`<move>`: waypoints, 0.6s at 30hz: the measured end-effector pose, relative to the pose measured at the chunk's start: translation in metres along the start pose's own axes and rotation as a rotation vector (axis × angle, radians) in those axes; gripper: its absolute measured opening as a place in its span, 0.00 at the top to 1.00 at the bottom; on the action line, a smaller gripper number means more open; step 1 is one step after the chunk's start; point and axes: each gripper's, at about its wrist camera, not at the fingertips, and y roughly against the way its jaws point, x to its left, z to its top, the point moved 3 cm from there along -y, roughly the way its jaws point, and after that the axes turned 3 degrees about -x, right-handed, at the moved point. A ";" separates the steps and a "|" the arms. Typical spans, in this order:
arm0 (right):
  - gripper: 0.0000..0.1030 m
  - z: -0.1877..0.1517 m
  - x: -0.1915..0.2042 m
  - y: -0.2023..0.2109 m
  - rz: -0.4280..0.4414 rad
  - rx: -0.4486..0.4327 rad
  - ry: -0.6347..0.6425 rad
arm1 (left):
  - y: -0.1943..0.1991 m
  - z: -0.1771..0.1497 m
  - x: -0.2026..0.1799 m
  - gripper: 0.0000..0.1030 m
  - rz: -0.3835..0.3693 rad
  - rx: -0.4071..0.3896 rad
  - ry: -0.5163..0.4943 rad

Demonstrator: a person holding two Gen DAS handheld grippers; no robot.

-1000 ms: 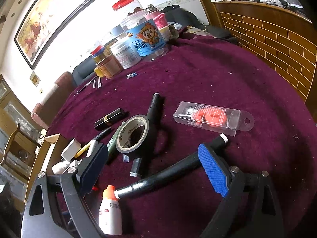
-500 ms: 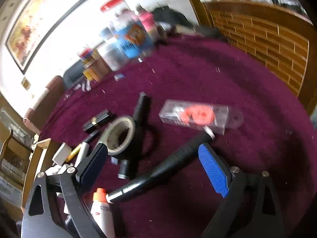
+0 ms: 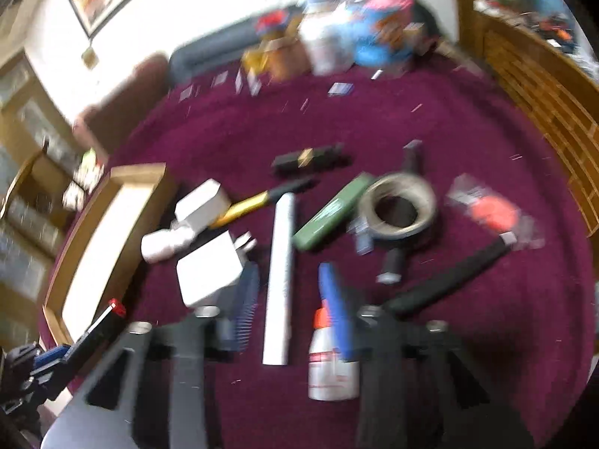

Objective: Organize rigid objects
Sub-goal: 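Grasp the black art marker with the left tool while the right tool grasps the white paint marker, then carry both markers into the cardboard tray and open both tools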

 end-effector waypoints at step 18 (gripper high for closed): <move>0.89 0.011 0.000 0.004 -0.066 -0.048 -0.057 | 0.025 0.011 0.050 0.89 0.051 -0.065 0.096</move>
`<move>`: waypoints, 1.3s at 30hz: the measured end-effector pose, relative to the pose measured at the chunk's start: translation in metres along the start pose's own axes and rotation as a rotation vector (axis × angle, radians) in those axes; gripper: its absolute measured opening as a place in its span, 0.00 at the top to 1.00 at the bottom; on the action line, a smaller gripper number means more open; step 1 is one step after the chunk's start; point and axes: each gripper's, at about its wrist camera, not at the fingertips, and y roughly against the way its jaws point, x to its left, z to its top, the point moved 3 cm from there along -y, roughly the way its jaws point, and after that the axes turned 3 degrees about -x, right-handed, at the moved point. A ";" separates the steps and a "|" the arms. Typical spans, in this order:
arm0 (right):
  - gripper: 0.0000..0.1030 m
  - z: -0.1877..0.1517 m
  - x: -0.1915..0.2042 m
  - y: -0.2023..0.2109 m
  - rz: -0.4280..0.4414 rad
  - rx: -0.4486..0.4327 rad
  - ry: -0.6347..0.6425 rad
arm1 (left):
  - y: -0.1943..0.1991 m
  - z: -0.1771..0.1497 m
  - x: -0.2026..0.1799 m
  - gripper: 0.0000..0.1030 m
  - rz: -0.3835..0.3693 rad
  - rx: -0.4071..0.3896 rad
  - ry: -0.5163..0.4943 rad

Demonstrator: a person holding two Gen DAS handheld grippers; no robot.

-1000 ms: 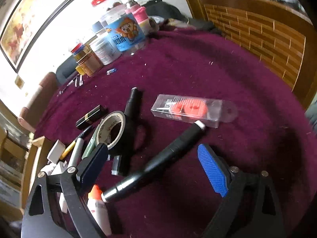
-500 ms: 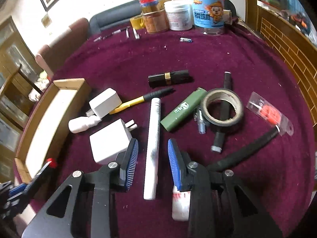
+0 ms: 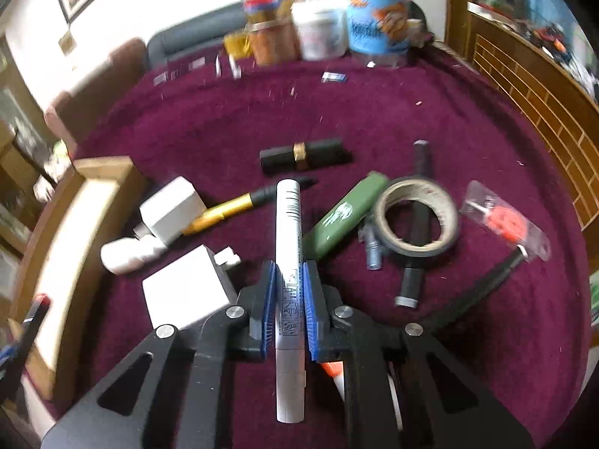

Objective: Organize rigid objects
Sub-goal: 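Carry both markers into the cardboard tray and open both tools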

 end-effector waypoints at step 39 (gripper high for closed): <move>0.84 0.030 0.094 -0.010 0.167 -0.096 -0.068 | -0.100 0.065 0.110 0.68 -0.009 0.098 0.358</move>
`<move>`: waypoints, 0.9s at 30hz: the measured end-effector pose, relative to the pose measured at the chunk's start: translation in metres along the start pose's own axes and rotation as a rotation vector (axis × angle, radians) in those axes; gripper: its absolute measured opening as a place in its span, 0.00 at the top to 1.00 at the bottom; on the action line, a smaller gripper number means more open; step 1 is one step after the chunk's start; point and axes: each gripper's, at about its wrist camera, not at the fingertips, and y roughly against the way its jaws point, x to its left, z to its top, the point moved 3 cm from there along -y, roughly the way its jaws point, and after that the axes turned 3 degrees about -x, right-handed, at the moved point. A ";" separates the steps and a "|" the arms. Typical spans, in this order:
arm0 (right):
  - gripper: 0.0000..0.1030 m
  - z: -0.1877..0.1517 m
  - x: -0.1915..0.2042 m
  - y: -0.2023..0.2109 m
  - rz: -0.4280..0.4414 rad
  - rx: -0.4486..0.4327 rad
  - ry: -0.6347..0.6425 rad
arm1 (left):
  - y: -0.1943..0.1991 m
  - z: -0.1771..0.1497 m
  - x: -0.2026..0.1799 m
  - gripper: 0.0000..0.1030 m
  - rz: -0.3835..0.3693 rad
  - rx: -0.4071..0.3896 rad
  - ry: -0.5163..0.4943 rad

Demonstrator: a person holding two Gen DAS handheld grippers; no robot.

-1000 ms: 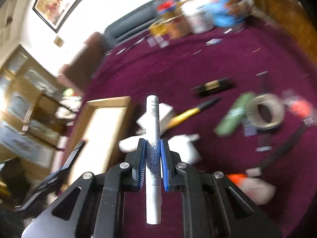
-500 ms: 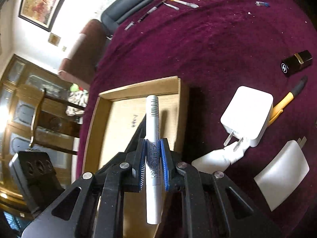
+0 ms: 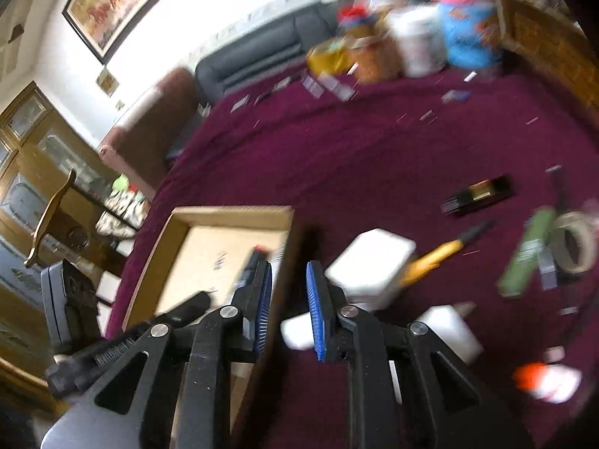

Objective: Organize rigid objects
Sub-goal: 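Carry both markers into the cardboard tray and open both tools, then grasp the green lighter with the left tool while the right tool moves toward the tape roll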

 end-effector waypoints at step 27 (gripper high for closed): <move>0.42 -0.019 -0.234 0.087 -0.188 -0.277 -0.312 | -0.121 -0.107 -0.236 0.70 0.148 0.240 -0.698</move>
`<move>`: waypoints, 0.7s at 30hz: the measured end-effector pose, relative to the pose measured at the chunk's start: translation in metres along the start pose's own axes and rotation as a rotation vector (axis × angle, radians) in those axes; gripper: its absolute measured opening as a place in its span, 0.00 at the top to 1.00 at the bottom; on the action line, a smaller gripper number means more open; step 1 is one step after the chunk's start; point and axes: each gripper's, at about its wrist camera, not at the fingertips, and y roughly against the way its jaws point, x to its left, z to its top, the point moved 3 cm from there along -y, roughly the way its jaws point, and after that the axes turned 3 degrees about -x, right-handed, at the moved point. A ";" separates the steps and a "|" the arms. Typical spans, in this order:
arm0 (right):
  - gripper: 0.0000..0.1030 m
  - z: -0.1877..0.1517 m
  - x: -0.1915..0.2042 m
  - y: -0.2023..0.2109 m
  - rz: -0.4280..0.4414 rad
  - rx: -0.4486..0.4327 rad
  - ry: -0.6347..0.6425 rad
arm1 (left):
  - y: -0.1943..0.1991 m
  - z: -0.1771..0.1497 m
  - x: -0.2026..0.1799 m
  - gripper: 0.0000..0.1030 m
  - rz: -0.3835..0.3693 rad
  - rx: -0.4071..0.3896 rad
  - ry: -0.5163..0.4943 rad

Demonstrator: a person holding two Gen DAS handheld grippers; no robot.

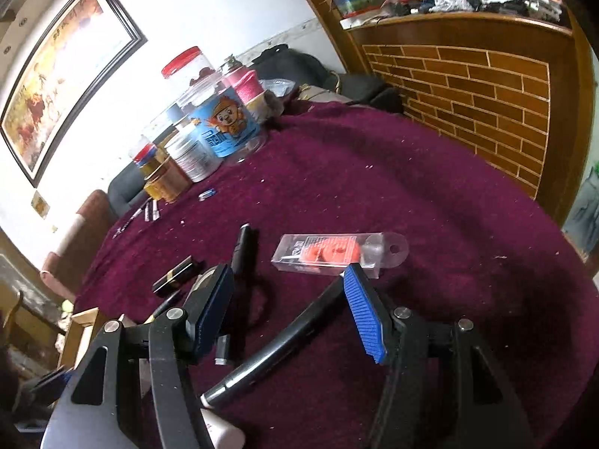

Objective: Organize rigid objects
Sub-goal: 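Grasp the green lighter with the left tool while the right tool moves toward the tape roll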

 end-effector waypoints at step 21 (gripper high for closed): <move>0.42 -0.009 -0.006 -0.015 0.027 0.093 -0.033 | 0.006 -0.029 -0.024 0.86 -0.026 0.033 -0.015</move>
